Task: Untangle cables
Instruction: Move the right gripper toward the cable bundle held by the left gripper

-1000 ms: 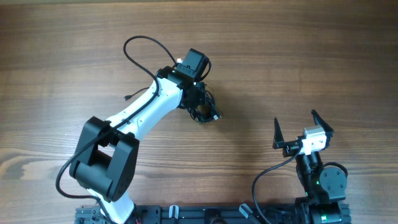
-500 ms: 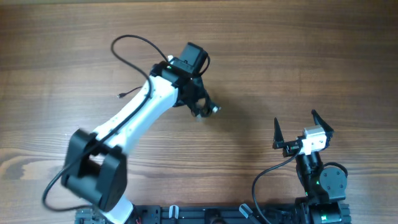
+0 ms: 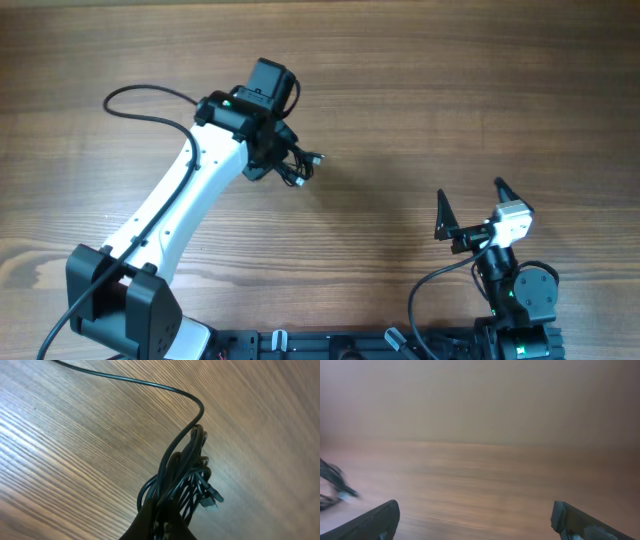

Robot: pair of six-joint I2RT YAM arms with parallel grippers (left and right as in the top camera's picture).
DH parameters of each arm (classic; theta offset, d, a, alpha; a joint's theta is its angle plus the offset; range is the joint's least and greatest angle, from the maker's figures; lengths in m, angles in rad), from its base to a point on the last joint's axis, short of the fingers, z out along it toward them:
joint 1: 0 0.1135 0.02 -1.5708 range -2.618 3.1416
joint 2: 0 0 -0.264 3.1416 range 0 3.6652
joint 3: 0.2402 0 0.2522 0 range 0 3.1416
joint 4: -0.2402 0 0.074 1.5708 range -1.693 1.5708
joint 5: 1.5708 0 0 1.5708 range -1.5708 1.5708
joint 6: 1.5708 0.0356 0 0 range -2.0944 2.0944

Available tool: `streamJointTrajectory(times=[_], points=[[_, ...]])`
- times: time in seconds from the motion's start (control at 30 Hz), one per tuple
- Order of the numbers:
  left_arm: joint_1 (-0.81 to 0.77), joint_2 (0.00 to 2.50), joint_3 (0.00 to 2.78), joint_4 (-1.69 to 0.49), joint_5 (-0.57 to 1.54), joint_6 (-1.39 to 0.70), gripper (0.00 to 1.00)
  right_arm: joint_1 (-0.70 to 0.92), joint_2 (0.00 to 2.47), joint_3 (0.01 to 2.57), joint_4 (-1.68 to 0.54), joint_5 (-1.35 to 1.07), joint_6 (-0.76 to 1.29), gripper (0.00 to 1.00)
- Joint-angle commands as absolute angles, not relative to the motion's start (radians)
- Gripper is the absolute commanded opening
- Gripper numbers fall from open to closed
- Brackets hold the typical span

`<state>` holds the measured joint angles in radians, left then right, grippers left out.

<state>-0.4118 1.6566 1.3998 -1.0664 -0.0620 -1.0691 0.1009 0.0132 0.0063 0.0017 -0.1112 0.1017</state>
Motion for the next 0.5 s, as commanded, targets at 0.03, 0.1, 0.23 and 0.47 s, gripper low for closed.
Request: streamJointTrajectory(times=[0.03,0.1,0.23,0.47], points=[[-0.41,1.649,1.413,-1.067,-0.051,-1.233,0.04,0.097,0.016,0.006,0.01,-0.167,0.908,1.0],[-0.415,1.649,1.404,-1.067,-0.017,-1.285,0.04,0.097,0.018,0.006,0.01,-0.17,1.232,1.0],[-0.446,1.65,1.371,-1.066,-0.005,-1.407,0.04,0.097,0.018,0.006,0.01,-0.154,1.744,1.0],[-0.493,1.664,1.28,-0.975,-0.01,-1.498,0.07,0.097,0.02,0.006,0.046,-0.034,2.071,1.0]])
